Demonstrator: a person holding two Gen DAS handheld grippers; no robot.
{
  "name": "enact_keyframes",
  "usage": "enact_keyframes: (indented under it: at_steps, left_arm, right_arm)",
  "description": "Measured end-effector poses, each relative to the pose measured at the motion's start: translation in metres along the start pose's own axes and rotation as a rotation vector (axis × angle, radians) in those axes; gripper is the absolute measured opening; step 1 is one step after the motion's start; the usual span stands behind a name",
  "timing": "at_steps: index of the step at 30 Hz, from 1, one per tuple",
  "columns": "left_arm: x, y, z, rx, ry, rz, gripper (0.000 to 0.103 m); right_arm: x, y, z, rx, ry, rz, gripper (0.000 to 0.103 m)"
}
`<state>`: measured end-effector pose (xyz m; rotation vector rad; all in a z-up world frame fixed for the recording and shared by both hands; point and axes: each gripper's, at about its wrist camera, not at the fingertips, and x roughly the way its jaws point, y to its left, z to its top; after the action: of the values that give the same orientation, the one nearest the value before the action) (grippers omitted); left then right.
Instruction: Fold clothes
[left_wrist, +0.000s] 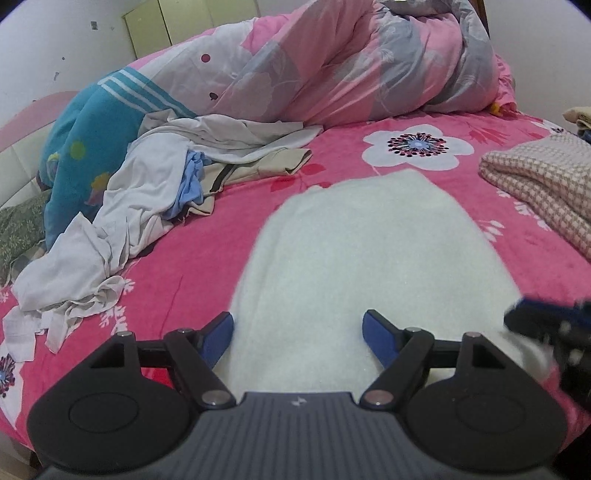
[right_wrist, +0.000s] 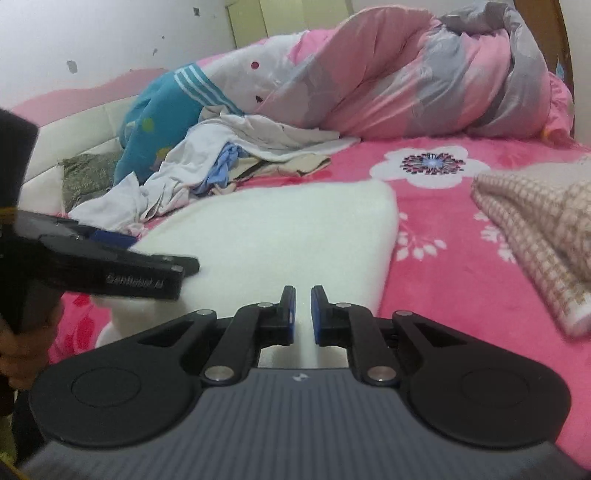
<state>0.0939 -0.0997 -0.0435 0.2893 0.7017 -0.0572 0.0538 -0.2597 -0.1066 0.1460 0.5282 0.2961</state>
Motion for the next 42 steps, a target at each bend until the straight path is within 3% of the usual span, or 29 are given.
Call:
enact_keyframes:
  at_steps: [2,7,19,20,22,23,24,25,28,30,36,39,42]
  left_arm:
    - [0.0,-0.001,0.0,0.002,0.003,-0.003,0.079]
    - [-0.001,-0.001,0.0,0.009,0.004,0.002,0.079]
    - [-0.004,0.002,0.001,0.023,-0.005,0.004,0.081]
    - [-0.006,0.004,0.002,0.021,-0.01,0.001,0.081]
    - [-0.013,0.015,0.001,-0.007,-0.029,-0.02,0.081]
    - [-0.017,0.021,0.001,-0.023,-0.039,-0.032,0.082]
    - [-0.022,0.029,0.0,-0.053,-0.05,-0.059,0.082]
    - [-0.028,0.039,0.0,-0.09,-0.062,-0.094,0.083]
    - [-0.041,0.067,-0.006,-0.198,-0.095,-0.174,0.1]
    - [-0.048,0.081,-0.011,-0.235,-0.105,-0.206,0.101]
    - [-0.057,0.105,-0.026,-0.356,-0.049,-0.265,0.103]
    - [-0.058,0.11,-0.032,-0.416,-0.019,-0.244,0.103]
    - [-0.065,0.109,-0.034,-0.408,-0.024,-0.194,0.103]
  right_arm:
    - [0.009,-0.002,-0.012,0.0,0.04,-0.008,0.009]
    - [0.009,0.003,-0.016,0.003,0.048,-0.027,0.009]
    - [0.005,0.002,-0.022,0.01,0.012,-0.033,0.009]
    - [0.001,0.002,-0.021,0.014,0.003,-0.029,0.012]
    - [-0.011,0.0,-0.018,0.029,-0.024,-0.008,0.032]
    - [-0.017,-0.001,-0.017,0.036,-0.034,-0.006,0.056]
    - [-0.023,-0.001,-0.017,0.041,-0.042,-0.017,0.07]
    - [-0.029,-0.002,-0.017,0.044,-0.049,-0.03,0.072]
    - [-0.041,-0.006,-0.019,0.07,-0.057,-0.056,0.089]
    - [-0.047,-0.008,-0.02,0.101,-0.063,-0.059,0.101]
    - [-0.054,-0.005,-0.02,0.174,-0.064,-0.124,0.102]
    - [-0.056,-0.003,-0.018,0.192,-0.05,-0.203,0.102]
    - [-0.06,0.0,-0.017,0.177,-0.053,-0.245,0.102]
